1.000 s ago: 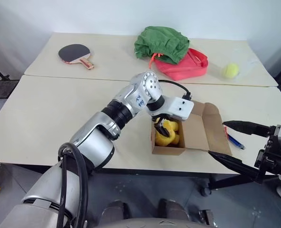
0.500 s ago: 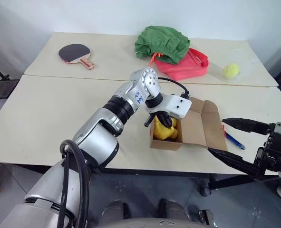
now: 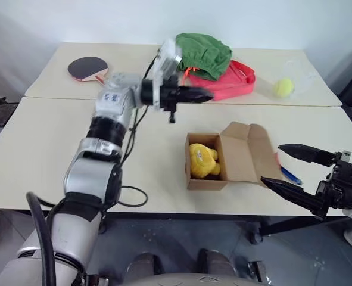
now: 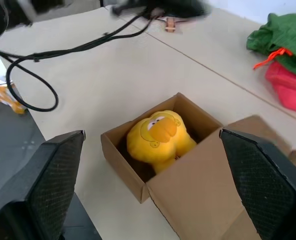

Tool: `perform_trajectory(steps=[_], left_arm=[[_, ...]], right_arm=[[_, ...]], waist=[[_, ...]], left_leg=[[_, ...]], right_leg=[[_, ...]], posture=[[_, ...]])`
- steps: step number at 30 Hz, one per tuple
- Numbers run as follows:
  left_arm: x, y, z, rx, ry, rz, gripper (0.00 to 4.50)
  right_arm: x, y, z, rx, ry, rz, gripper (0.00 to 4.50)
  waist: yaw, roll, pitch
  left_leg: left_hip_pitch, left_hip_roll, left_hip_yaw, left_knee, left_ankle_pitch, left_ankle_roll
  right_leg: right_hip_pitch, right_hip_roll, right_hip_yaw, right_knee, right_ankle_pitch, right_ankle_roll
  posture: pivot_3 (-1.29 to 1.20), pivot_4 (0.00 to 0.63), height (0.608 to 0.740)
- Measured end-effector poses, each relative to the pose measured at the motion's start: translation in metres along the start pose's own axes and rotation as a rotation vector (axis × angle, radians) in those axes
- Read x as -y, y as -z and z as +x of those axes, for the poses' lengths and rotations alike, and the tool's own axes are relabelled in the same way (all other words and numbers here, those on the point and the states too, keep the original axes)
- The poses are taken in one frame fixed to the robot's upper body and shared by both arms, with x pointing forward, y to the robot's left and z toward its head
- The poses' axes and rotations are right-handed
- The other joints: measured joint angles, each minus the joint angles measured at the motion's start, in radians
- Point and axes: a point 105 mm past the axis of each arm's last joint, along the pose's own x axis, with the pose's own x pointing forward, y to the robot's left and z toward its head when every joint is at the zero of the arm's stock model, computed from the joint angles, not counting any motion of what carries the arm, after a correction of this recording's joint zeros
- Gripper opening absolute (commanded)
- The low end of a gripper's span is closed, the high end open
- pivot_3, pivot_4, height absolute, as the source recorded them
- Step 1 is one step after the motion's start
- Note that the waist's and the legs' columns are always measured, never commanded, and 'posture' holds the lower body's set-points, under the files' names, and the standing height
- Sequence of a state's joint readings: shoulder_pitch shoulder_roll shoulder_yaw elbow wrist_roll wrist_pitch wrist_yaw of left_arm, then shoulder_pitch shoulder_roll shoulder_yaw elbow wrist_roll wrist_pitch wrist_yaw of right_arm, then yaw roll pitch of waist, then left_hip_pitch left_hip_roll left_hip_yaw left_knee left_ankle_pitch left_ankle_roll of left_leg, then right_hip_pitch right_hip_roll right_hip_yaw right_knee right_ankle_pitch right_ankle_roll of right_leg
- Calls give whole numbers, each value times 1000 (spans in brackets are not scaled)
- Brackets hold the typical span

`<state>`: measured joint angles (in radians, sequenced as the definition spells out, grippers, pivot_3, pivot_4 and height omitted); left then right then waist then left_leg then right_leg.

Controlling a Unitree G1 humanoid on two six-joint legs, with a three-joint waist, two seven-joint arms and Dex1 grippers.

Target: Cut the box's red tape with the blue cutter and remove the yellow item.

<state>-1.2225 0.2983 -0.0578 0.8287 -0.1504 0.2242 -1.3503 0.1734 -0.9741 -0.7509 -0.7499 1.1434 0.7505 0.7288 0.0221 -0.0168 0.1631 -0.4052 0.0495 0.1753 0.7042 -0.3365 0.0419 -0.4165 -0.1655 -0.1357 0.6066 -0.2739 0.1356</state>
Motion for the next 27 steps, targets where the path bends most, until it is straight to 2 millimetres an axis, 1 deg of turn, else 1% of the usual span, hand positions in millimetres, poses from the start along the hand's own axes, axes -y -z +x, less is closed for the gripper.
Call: perform_trajectory(steps=[1, 2, 3, 6, 8, 14, 15, 18, 22, 25, 27], left_arm=[[5, 12, 3, -46, 24, -15, 414], [8, 17, 6, -85, 42, -10, 596], [12, 19, 9, -130, 64, 4, 879], [25, 11, 27, -255, 164, 110, 1784], [30, 7, 35, -324, 195, 169, 2355], [31, 22, 60, -589, 259, 350, 4155], [30, 25, 63, -624, 266, 375, 4155], [25, 29, 73, -649, 249, 390, 4155], [27, 33, 89, -659, 258, 403, 4155], [28, 39, 92, -704, 283, 415, 4155], [28, 43, 91, -732, 297, 406, 3778]], right_arm=[[1, 0, 1, 1, -4, -3, 4500], [2, -1, 1, 3, -11, -5, 4500], [2, -2, 2, 2, -20, -8, 4500], [2, -3, 3, -12, -43, -18, 4500], [2, -3, 3, -15, -54, -18, 4500], [-1, -6, 5, -23, -80, -39, 4500], [-3, -7, 5, -22, -88, -43, 4500], [-8, -7, 7, -21, -107, -40, 4500], [-12, -6, 8, -26, -111, -26, 4500], [-16, -6, 9, -30, -123, -21, 4500], [-17, -6, 10, -26, -121, -18, 4500]], waist=[[7, 0, 0], [11, -1, 1], [14, -2, 1], [22, -2, 1], [21, -2, 1], [19, -2, 1], [18, -2, 1], [16, -2, 1], [17, -2, 1], [13, -2, 1], [9, -2, 1]], left_leg=[[-2, -1, -1, 2, 0, 1], [-3, -1, -2, 3, 0, 1], [-4, -1, -3, 5, -1, 2], [-6, -1, -3, 10, -3, 4], [-6, -1, -3, 10, -3, 4], [-5, 0, -3, 11, -4, 5], [-5, 0, -3, 11, -4, 5], [-6, 0, -4, 11, -4, 5], [-6, 0, -4, 11, -4, 6], [-6, 0, -4, 11, -5, 6], [-6, 0, -4, 11, -5, 6]], right_leg=[[0, 0, 0, 0, 0, 0], [0, 0, 0, 0, 0, 0], [0, 0, 0, -1, 0, 0], [1, 0, 0, -2, 0, 0], [2, 0, 1, -2, 0, 0], [2, 0, 1, -2, 0, 0], [2, 0, 1, -2, 0, 0], [1, 0, 1, -2, 0, 0], [2, -1, 1, -2, 0, 0], [1, -1, 1, -2, 0, 0], [1, -1, 1, -2, 0, 0]], posture=[[0, 150, 740], [0, 150, 740], [0, 150, 740], [0, 150, 740], [0, 150, 740], [0, 150, 740], [0, 150, 740], [0, 150, 740], [0, 150, 740], [0, 150, 740], [0, 150, 740]])
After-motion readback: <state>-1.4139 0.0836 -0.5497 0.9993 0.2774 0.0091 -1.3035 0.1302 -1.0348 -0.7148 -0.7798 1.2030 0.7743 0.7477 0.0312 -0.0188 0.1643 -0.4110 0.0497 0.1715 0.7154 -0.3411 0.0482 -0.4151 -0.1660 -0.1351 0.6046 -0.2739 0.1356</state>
